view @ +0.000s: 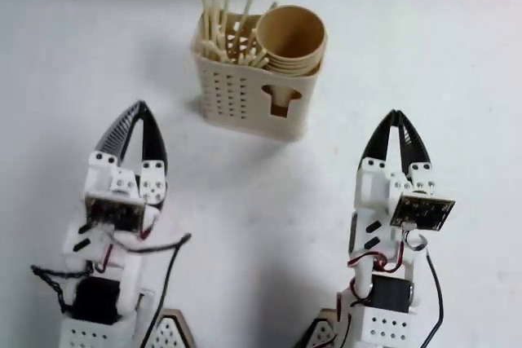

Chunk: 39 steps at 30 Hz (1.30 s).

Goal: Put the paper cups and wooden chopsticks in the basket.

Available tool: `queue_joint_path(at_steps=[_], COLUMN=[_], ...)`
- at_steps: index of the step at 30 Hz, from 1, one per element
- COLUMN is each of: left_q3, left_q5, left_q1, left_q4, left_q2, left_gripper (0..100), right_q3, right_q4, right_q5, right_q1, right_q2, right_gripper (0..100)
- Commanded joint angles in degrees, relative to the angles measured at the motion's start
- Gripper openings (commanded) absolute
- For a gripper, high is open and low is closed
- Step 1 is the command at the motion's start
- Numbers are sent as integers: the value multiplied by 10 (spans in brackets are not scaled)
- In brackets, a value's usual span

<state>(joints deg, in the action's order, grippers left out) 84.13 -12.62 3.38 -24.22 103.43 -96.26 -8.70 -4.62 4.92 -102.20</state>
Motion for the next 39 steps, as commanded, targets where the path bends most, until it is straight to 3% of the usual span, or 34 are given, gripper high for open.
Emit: queue_joint_path(at_steps=[1,6,14,21,28,33,39], left_q3=[21,55,128,128,128,128,128], left_q5=[-4,-4,-4,-4,-6,-5,-5], left_q1=[-22,-28,-87,-95,-99,-99,-146], left_q4=[-23,-72,-98,-201,-357,-446,-468], left_q2=[11,11,9,9,9,9,9], left_gripper=[23,24,24,24,24,24,24], right_q3=[34,75,76,53,-6,-6,-6], right_q4=[-61,-160,-200,-214,-197,-209,-374], right_q5=[6,2,1,-1,-150,-151,-151], right_q1=[-5,-51,-132,-216,-291,-298,-269], right_q2=[-3,-3,-3,-2,-1,-2,-2], right_gripper=[18,18,18,18,84,84,84])
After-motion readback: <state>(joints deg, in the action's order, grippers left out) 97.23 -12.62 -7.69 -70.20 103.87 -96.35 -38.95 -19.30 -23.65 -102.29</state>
